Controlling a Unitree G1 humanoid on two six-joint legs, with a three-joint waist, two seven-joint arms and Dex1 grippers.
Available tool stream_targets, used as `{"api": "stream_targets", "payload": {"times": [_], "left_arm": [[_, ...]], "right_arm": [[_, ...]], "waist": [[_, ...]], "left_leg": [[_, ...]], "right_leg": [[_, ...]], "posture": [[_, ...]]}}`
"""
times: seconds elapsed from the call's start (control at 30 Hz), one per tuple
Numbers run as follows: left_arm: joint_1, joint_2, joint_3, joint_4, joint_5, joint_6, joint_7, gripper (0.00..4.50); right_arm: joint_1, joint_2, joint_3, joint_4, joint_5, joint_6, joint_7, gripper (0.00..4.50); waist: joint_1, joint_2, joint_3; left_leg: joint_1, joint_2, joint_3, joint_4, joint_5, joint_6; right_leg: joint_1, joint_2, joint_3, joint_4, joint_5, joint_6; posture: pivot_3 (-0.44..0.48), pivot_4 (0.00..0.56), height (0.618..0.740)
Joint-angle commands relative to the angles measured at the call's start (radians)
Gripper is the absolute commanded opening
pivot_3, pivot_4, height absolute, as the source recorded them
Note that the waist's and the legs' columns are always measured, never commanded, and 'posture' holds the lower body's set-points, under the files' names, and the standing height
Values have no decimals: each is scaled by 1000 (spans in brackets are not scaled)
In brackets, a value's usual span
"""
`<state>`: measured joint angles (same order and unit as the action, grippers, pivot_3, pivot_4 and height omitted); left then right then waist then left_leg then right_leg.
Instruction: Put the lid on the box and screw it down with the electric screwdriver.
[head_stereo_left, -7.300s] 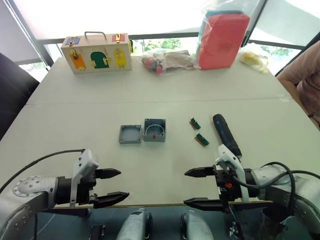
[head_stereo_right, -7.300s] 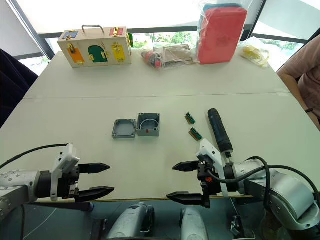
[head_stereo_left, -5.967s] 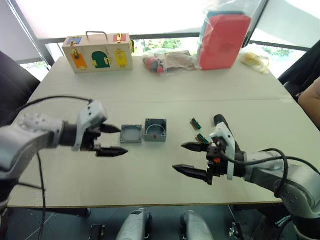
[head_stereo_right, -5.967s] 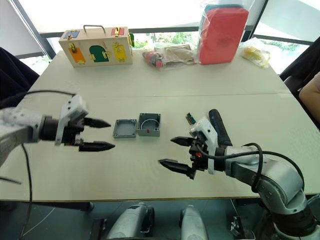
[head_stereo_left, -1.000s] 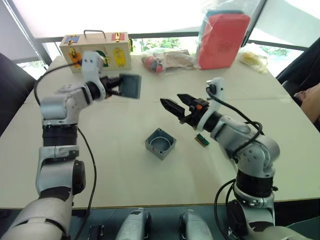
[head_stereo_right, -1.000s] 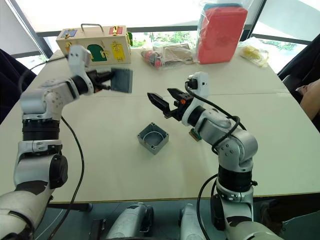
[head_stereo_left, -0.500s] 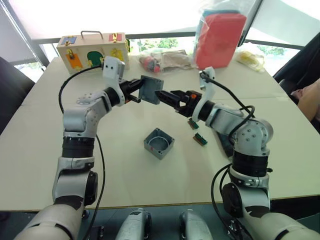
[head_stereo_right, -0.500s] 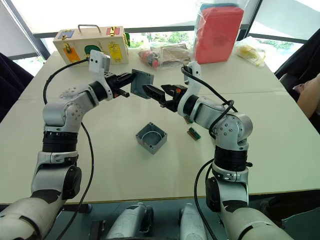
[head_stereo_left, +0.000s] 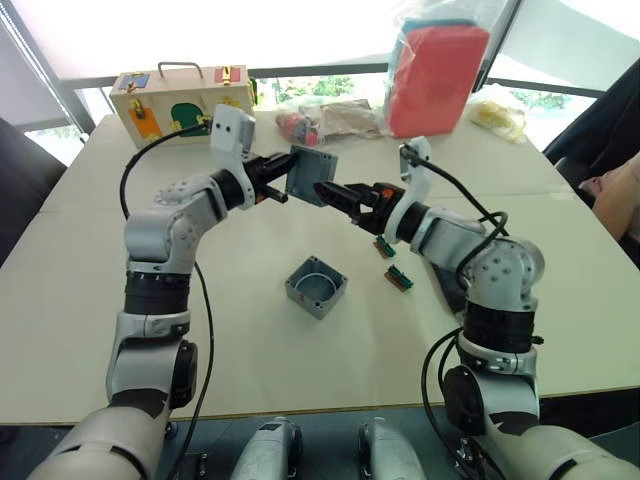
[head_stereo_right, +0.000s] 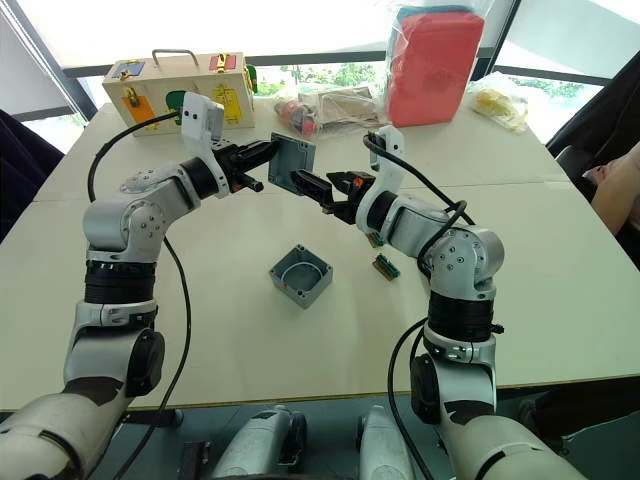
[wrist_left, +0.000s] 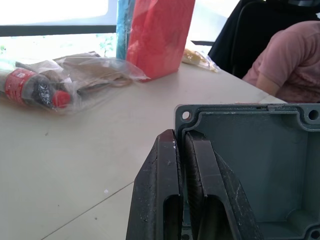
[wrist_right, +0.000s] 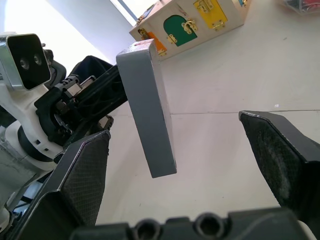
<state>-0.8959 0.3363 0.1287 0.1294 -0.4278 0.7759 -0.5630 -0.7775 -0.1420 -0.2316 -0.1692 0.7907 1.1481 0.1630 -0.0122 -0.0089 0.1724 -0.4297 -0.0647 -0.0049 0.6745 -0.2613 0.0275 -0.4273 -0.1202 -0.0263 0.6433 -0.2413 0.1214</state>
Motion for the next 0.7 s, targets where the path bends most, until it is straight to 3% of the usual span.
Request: {"api": "stream_targets", "payload": {"times": [0.03,0.27,0.33,0.4,0.43,0.47,0.53,0.7], "left_arm": [[-33,4,1,-61,-28,4,-2,0],[-31,4,3,-77,-35,21,1,0],[-27,11,2,-83,-36,27,-2,0],[-23,22,2,-83,-39,33,-13,0],[-17,34,-2,-89,-42,37,-30,532],[-14,42,-5,-92,-44,39,-42,532],[-6,57,-8,-95,-49,41,-62,1109],[18,112,31,-125,-89,64,-102,2898]], "right_arm": [[-6,6,-7,-15,10,-25,-4,3117],[0,17,-7,-15,17,-33,-13,603],[5,23,-4,-18,22,-34,-14,151],[8,30,-2,-19,22,-42,-16,151],[10,33,-3,-19,20,-49,-19,151],[11,36,-2,-17,18,-56,-20,151],[17,39,3,-15,14,-69,-19,151],[58,30,20,-60,10,-95,-9,151]], "waist": [[0,0,0],[0,0,0],[1,0,0],[0,0,0],[-1,0,0],[-1,0,0],[-1,0,0],[-2,0,0]], "left_leg": [[0,0,0,0,0,0],[0,0,0,0,0,0],[0,0,0,0,0,0],[0,0,0,0,0,0],[0,0,0,0,0,0],[0,0,0,0,0,0],[0,0,0,-1,0,0],[0,0,0,-1,0,0]], "right_leg": [[0,0,0,0,0,0],[0,0,0,0,0,0],[0,0,0,0,0,0],[0,0,0,0,0,0],[0,0,0,0,0,0],[0,0,0,0,0,0],[0,0,0,0,0,0],[0,0,0,0,0,0]], "posture": [[0,150,740],[0,150,740],[0,150,740],[0,150,740],[0,150,740],[0,150,740],[0,150,740],[0,150,740]]}}
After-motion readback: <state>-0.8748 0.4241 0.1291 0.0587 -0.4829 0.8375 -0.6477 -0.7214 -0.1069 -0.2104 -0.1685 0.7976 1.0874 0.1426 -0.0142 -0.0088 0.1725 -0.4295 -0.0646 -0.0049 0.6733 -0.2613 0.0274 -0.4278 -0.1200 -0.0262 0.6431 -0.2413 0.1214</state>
